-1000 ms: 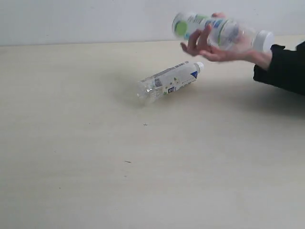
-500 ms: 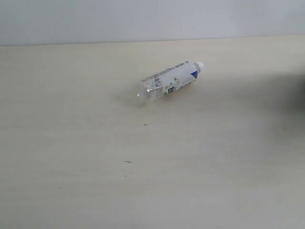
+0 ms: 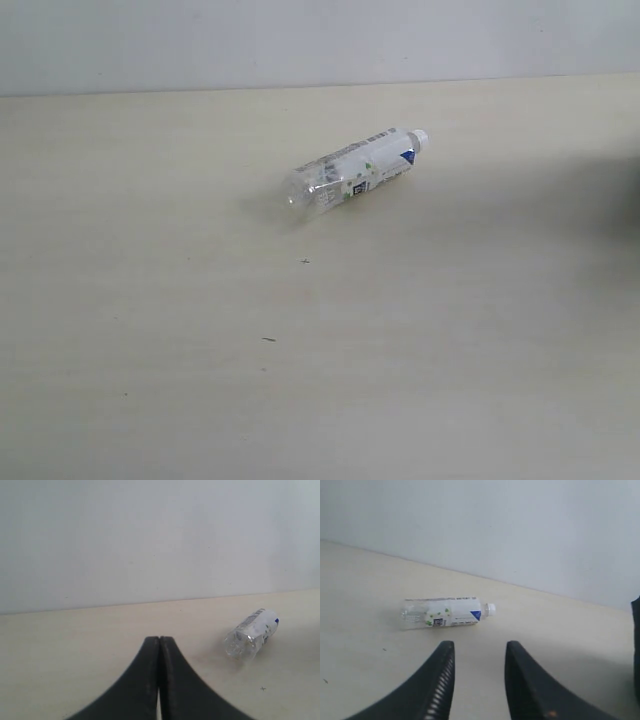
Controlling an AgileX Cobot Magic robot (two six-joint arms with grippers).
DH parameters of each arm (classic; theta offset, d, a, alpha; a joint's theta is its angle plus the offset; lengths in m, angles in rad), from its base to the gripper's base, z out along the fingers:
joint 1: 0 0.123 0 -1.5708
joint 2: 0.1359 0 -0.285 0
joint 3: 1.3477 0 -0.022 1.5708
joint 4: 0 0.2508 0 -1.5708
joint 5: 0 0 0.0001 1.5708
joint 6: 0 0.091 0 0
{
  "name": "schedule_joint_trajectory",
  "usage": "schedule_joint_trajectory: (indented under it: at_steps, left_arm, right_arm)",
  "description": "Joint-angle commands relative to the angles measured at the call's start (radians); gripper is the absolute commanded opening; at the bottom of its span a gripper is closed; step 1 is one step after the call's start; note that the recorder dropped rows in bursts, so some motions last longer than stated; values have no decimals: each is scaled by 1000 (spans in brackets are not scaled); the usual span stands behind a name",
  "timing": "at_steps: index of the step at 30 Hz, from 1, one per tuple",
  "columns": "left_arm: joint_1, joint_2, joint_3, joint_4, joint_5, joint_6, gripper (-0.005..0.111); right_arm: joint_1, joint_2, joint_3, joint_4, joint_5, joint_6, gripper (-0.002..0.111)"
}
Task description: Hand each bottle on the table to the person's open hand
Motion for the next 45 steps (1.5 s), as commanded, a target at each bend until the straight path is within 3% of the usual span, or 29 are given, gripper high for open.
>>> schedule_joint_trajectory:
  at_steps: [1,6,45]
  left_arm:
    - [2,-1,3,1,-6,-7,0]
    - [2,-1,3,1,-6,-7,0]
    - [2,-1,3,8,5,-7,0]
  right_arm:
    - [5,-5,56,-80,-47,-30,35]
    - [5,-51,158,-80,-81,-23,35]
    - [35,-99,156,-99,-57,-12,35]
